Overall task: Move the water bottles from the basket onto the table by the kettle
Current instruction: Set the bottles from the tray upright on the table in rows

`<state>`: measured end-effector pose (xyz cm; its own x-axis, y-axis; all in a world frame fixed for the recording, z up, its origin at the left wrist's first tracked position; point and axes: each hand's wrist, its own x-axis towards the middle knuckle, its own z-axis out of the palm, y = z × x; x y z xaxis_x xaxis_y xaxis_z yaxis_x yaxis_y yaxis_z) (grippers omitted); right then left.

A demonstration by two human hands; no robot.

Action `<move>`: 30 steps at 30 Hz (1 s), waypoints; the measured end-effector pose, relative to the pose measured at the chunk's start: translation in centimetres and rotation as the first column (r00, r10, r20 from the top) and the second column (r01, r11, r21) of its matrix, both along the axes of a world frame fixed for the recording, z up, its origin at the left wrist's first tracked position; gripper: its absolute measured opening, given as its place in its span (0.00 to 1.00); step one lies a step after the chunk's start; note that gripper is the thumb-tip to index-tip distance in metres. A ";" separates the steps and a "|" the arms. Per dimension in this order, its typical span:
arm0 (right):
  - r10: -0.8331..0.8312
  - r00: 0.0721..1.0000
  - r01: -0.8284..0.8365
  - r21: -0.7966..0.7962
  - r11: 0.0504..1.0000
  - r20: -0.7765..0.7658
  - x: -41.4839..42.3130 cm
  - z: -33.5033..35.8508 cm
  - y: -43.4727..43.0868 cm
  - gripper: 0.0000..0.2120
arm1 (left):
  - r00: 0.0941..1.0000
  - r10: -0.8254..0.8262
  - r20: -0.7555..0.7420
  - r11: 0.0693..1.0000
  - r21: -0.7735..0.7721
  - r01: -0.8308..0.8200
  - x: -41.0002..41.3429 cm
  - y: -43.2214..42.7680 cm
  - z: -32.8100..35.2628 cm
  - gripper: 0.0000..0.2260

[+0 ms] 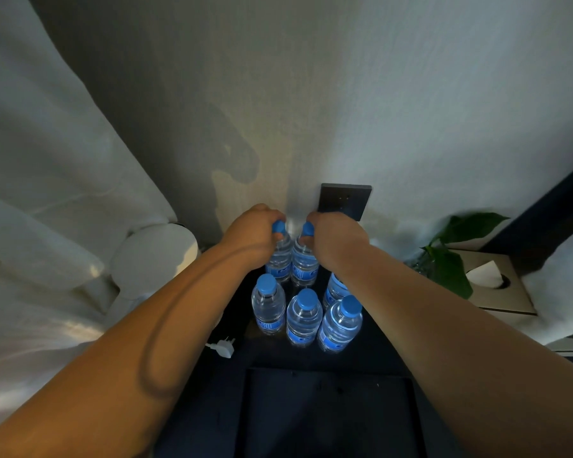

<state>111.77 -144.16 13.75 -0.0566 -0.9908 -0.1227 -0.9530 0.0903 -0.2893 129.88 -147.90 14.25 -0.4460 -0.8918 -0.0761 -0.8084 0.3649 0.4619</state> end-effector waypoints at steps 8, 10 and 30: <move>0.000 1.000 0.000 0.003 1.000 0.004 -0.1 0.1 0.0 0.13 | 0.993 0.108 -0.041 0.994 -0.024 -0.109 -0.3 0.4 0.2 0.15; 0.000 1.000 0.000 -0.004 1.000 0.004 -0.2 0.0 0.0 0.14 | 0.995 0.093 -0.046 0.996 -0.011 -0.094 -0.4 0.4 0.2 0.15; 0.002 0.995 -0.002 -0.001 1.000 -0.100 0.5 0.5 0.0 0.18 | 0.999 0.008 0.043 1.000 -0.020 -0.008 -0.1 0.0 0.2 0.17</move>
